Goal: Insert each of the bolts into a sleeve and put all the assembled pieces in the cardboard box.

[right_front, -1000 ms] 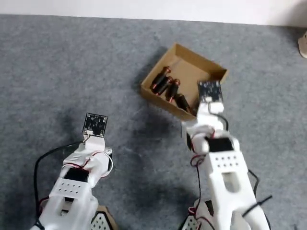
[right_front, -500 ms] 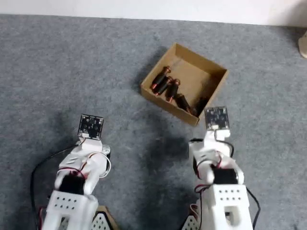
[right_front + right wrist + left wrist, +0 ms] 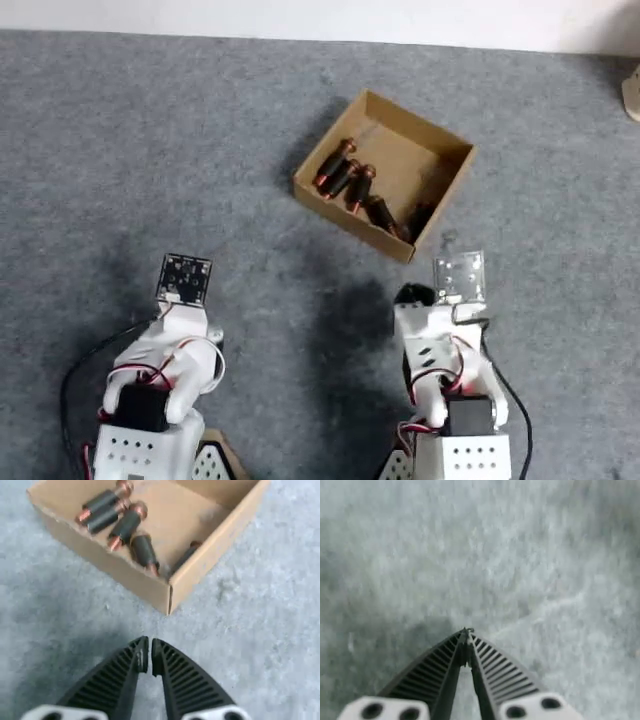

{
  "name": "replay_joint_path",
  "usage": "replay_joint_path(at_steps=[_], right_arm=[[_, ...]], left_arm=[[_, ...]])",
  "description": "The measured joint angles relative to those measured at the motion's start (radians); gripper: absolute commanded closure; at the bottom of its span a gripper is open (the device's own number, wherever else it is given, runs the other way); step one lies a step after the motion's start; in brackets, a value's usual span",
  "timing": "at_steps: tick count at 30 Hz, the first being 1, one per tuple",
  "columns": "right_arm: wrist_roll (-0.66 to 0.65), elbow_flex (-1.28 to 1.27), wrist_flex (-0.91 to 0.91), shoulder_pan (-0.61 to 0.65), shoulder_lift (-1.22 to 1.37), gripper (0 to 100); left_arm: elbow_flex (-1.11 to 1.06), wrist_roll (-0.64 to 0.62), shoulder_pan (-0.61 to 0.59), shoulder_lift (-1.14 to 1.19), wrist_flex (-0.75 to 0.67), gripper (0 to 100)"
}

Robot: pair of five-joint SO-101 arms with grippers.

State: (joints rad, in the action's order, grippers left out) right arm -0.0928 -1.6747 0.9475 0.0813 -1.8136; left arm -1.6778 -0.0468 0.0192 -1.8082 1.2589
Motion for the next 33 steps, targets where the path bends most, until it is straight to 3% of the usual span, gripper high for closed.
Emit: replay_joint_path(at_steps=[5,33], right_arm=[[0.000,0.000,0.242,0.000,0.000,99.4],[0.000,0.000,0.265,0.000,-0.006,99.4]], left_arm=[[0.000,0.000,0.000,0.000,0.069,99],[0.000,0.000,0.000,0.000,0.069,99]])
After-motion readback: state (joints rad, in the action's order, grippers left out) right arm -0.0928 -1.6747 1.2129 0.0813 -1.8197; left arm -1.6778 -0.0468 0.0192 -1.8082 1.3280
